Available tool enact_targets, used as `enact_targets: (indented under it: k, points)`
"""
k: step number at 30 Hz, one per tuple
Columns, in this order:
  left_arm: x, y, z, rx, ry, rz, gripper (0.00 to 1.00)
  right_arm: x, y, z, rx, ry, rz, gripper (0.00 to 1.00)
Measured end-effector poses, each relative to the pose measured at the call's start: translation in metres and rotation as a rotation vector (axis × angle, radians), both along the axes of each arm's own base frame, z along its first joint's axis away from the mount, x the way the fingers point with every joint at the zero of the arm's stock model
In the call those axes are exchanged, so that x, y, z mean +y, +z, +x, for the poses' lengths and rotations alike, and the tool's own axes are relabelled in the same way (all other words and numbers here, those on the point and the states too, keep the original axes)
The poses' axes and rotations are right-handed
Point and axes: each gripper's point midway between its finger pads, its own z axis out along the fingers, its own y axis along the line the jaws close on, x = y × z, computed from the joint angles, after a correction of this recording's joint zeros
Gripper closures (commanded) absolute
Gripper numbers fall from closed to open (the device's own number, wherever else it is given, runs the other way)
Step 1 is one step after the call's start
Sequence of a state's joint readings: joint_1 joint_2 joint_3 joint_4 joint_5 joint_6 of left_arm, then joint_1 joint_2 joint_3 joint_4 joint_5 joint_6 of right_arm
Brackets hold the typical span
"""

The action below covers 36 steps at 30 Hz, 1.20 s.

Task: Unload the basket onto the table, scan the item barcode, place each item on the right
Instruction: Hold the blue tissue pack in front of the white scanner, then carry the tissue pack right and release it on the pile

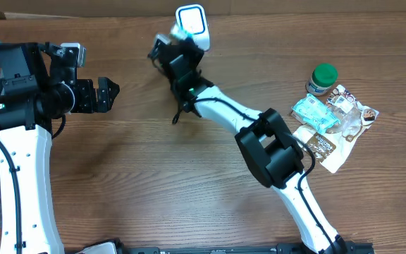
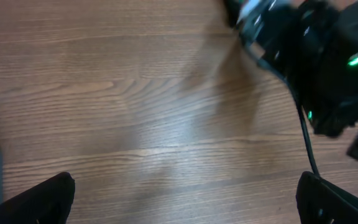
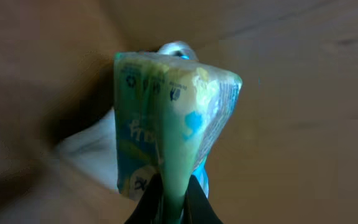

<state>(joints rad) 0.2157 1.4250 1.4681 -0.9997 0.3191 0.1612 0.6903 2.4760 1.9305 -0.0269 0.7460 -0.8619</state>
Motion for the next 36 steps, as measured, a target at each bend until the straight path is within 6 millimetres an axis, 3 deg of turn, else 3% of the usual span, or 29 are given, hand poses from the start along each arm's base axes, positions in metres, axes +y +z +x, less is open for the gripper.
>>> enact_targets:
  k: [5, 12, 16, 20, 23, 31, 33, 36]
  points:
    - [0.000, 0.000, 0.000, 0.000, 0.000, 0.000, 0.00, 0.006, -0.010, -0.050, 0.262, 0.025, 0.092, 0.96]
    - [0.000, 0.000, 0.000, -0.001, 0.001, 0.000, 0.01, -0.016, 0.028, -0.137, 0.652, -0.116, 0.453, 0.96]
    - [0.000, 0.000, 0.000, -0.001, 0.001, 0.000, 0.00, -0.050, 0.044, -0.195, 0.839, -0.296, 0.509, 0.96]
    - [0.000, 0.000, 0.000, 0.000, 0.000, 0.000, 0.00, -0.099, 0.041, -0.241, 0.956, -0.593, 0.471, 0.96]
    - [0.000, 0.000, 0.000, 0.000, 0.000, 0.000, 0.01, -0.149, 0.031, -0.246, 0.924, -0.862, 0.474, 0.96]
    - [0.000, 0.000, 0.000, 0.000, 0.000, 0.000, 0.00, -0.281, -0.001, -0.210, 0.760, -1.344, 0.693, 0.92]
    - [0.000, 0.000, 0.000, 0.000, 0.000, 0.000, 0.00, -0.307, -0.004, -0.202, 0.743, -1.412, 0.790, 0.78]
    - [0.000, 0.000, 0.000, 0.000, 0.000, 0.000, 0.00, -0.330, -0.006, -0.197, 0.758, -1.467, 0.896, 0.39]
